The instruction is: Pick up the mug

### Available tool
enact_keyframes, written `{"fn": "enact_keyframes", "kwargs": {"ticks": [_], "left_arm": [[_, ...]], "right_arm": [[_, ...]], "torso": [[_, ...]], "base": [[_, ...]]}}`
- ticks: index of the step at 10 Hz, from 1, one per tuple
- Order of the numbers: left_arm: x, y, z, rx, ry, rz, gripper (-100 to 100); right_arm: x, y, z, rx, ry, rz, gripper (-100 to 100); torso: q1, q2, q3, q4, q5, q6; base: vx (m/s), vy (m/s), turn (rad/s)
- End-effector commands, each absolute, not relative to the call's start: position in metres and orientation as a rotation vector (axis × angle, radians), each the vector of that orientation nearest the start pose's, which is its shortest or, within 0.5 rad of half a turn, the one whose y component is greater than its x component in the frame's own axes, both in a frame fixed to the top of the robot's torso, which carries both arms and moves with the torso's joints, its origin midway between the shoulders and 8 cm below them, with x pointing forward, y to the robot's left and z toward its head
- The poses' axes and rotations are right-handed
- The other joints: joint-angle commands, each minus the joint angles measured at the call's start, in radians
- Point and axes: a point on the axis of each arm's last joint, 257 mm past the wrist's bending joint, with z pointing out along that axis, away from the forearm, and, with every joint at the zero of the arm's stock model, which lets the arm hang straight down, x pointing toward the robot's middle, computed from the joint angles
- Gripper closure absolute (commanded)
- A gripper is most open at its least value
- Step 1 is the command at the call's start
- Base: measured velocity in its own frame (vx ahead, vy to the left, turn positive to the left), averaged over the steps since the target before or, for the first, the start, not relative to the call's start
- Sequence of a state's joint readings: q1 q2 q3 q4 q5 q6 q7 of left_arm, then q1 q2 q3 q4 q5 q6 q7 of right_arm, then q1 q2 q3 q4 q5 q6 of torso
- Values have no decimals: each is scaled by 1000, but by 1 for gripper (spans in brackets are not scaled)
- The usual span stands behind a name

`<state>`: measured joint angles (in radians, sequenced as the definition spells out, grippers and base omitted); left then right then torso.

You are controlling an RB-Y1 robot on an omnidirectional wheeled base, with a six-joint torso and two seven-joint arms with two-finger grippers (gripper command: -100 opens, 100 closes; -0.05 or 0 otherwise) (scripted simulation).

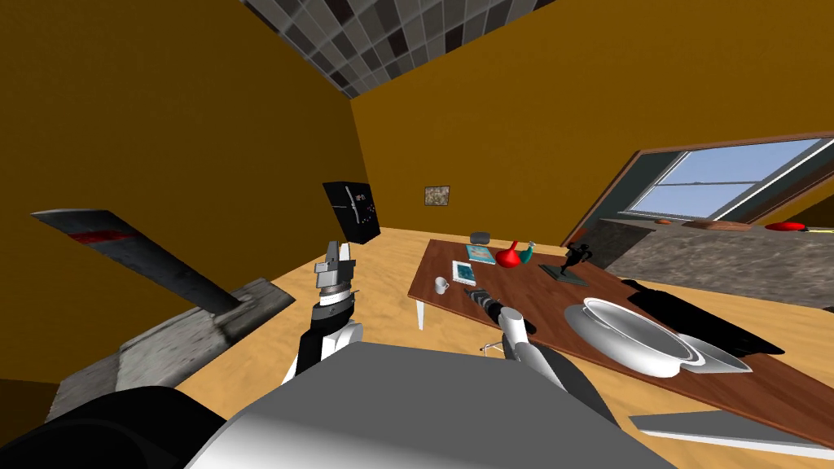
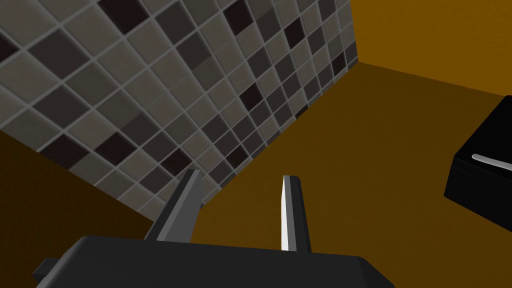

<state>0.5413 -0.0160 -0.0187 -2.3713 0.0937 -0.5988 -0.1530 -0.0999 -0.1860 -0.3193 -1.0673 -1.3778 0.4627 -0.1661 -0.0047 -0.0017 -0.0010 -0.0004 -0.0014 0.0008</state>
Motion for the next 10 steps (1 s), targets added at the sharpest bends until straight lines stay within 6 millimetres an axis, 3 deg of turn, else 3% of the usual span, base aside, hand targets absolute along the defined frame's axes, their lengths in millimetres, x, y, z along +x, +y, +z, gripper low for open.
{"fn": "enact_keyframes", "kwargs": {"ticks": [1, 2, 5, 8, 10], "left_arm": [[302, 285, 68, -559, 467, -1246, 0], [302, 285, 68, -559, 467, -1246, 0], [302, 285, 68, -559, 467, -1246, 0], [302, 285, 68, -559, 467, -1246, 0], [302, 285, 68, -559, 467, -1246, 0]], "right_arm": [[497, -319, -426, -2544, -54, -1544, -100], [497, -319, -426, -2543, -51, -1543, -100], [506, -277, -429, -2377, 114, -1446, -100], [506, -261, -431, -2318, 178, -1406, -100], [510, -229, -430, -2217, 256, -1348, -100]], "torso": [[0, 0, 0, 0, 0, 0], [1, 0, 0, 0, 0, 0], [2, -1, 0, 0, 0, 0], [3, -1, 0, 0, 1, 0], [4, -1, -1, 0, 1, 0]], "base": [[-2, -65, 48], [-5, -39, 31], [-1, -64, 70], [5, -41, 23], [14, -34, 35]]}}
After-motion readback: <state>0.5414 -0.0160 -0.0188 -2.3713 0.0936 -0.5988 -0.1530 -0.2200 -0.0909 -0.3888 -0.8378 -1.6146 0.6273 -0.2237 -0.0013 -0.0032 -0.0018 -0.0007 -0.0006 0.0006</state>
